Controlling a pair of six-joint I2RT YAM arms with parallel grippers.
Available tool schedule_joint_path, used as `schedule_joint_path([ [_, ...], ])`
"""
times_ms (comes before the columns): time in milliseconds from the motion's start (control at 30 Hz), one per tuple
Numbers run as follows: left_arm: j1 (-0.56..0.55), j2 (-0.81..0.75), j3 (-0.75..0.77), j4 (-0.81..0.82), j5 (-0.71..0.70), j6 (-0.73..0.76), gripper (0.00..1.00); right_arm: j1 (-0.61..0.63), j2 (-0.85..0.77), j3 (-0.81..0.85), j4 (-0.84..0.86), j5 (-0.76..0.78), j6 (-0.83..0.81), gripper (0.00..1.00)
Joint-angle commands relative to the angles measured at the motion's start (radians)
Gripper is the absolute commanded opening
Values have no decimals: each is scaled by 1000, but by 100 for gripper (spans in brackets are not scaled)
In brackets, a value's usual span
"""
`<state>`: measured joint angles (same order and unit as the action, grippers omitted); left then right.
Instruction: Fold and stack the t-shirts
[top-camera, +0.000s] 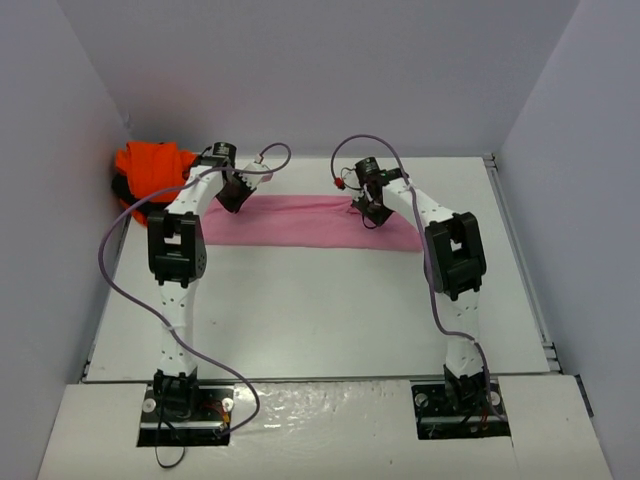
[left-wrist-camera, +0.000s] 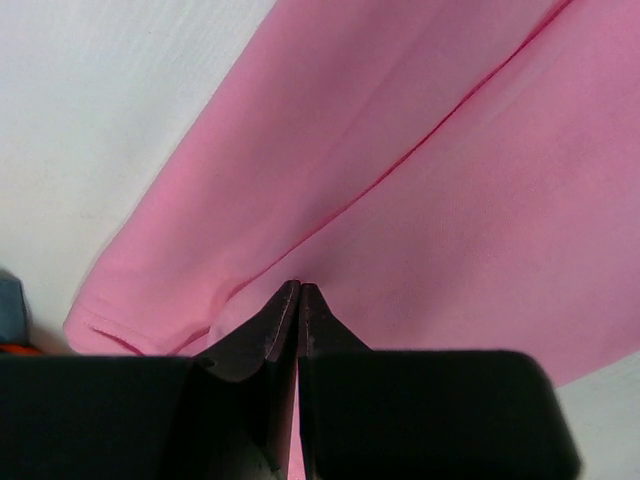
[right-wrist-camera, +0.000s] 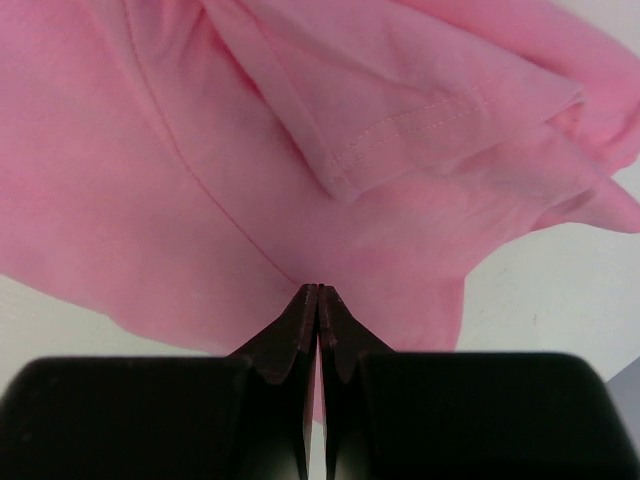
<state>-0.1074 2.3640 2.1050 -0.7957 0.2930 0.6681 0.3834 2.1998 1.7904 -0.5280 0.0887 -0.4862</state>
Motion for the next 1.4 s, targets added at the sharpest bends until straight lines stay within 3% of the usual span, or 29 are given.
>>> schedule_joint_path([
  [0, -3, -12, 83, -43, -23, 47, 0, 14, -56, -15, -51, -39, 11, 0],
  [333, 7, 24, 113, -61, -79, 60, 0, 22, -37, -2, -55, -19, 52, 0],
  [533, 28, 176, 254, -212, -150, 90, 0, -40, 116, 24, -142, 46, 72, 0],
  [867, 51, 123, 133, -178, -160, 122, 0, -141, 255, 233, -200, 82, 69, 0],
  [1200, -33, -153, -377, -91, -153, 171, 0, -140, 475, 562, -219, 115, 13, 2],
  [1367, -97, -264, -508, -108, -111, 154, 0, -118, 488, 584, -185, 143, -47, 5],
])
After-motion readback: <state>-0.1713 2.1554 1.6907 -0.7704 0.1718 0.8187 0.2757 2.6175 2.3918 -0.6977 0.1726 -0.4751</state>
